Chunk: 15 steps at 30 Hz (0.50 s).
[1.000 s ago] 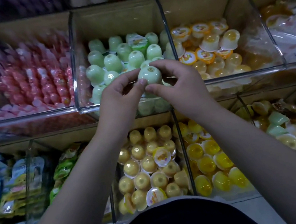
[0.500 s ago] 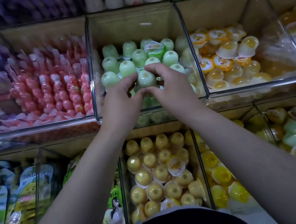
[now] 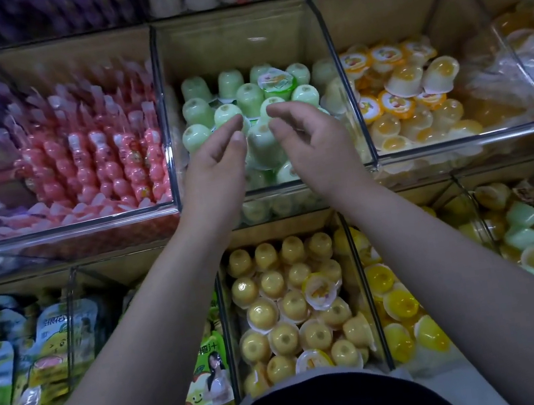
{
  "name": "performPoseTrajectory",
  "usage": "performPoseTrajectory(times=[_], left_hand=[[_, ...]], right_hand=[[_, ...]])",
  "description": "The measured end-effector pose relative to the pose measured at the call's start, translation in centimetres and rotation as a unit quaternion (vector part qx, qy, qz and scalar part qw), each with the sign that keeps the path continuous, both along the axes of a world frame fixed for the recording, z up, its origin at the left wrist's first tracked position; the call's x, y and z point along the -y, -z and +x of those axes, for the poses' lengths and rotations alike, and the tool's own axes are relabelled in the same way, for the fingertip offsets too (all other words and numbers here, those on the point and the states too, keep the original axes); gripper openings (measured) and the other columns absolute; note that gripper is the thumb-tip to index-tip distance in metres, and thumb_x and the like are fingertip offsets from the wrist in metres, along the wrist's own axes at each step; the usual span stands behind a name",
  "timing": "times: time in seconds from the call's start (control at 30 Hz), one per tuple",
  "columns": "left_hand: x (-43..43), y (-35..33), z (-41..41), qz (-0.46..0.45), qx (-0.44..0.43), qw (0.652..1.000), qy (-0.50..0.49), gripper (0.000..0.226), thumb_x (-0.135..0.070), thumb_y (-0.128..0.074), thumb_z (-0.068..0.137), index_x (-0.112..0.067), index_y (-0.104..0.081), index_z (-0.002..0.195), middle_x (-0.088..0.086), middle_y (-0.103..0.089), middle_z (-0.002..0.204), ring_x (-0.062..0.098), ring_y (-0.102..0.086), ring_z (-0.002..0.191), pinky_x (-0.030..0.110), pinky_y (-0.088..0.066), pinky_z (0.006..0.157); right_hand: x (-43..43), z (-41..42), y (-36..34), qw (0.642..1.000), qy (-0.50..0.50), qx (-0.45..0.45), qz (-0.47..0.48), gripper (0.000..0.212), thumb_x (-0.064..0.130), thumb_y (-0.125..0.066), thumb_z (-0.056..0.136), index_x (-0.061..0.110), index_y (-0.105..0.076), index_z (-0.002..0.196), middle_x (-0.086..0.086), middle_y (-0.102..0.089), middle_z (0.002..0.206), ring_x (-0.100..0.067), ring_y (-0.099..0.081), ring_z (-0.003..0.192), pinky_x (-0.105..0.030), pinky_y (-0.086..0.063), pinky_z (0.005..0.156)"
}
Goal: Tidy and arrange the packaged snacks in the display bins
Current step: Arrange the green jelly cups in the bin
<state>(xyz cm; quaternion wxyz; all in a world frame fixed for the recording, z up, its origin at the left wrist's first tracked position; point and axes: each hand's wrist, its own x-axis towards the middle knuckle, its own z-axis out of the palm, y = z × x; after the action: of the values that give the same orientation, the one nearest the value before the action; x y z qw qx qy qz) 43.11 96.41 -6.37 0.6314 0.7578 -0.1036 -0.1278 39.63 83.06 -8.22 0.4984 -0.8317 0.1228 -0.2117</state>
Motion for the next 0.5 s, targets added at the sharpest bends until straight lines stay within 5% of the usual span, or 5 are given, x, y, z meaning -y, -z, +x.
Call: performPoseTrajectory(times=[0.13,0.33,0.5], left_hand=[[0.1,0.7,-0.7,-0.084,-0.028,0.996,0.019,0.038,-0.027,-0.042,0.103,-0.026,-0.05,0.14,-0.021,-0.055,0.134,-0.003,-0.046,0.128,0.031,-0.036,0.113],[1.2,0.1,-2.5,-0.158,-0.035,0.986,0.044,0.04,-0.029,-0.035,0.105,-0.025,-0.043,0.144,-0.022,-0.055,0.126,-0.007,-0.049,0.122,0.018,-0.039,0.099],[2.5,-0.4,-4.9,-0.186,-0.042,0.979,0.068,0.042,-0.029,-0.032,0.106,-0.022,-0.038,0.147,-0.015,-0.051,0.139,-0.003,-0.045,0.129,0.021,-0.037,0.106]], right_hand=[[-0.6,-0.8,-0.4,0.992,0.011,0.047,0.118,0.037,0.031,-0.047,0.1,0.009,-0.062,0.125,0.002,-0.065,0.124,-0.004,-0.057,0.118,-0.023,-0.045,0.102],[-0.9,-3.3,-1.0,0.969,0.01,0.09,0.232,0.043,0.04,-0.042,0.094,0.011,-0.063,0.119,0.0,-0.066,0.122,-0.005,-0.059,0.117,-0.022,-0.046,0.101],[-0.1,-5.5,-1.4,0.962,-0.003,0.107,0.253,0.033,0.042,-0.041,0.091,0.025,-0.062,0.109,0.003,-0.067,0.118,-0.004,-0.06,0.116,-0.022,-0.046,0.1]])
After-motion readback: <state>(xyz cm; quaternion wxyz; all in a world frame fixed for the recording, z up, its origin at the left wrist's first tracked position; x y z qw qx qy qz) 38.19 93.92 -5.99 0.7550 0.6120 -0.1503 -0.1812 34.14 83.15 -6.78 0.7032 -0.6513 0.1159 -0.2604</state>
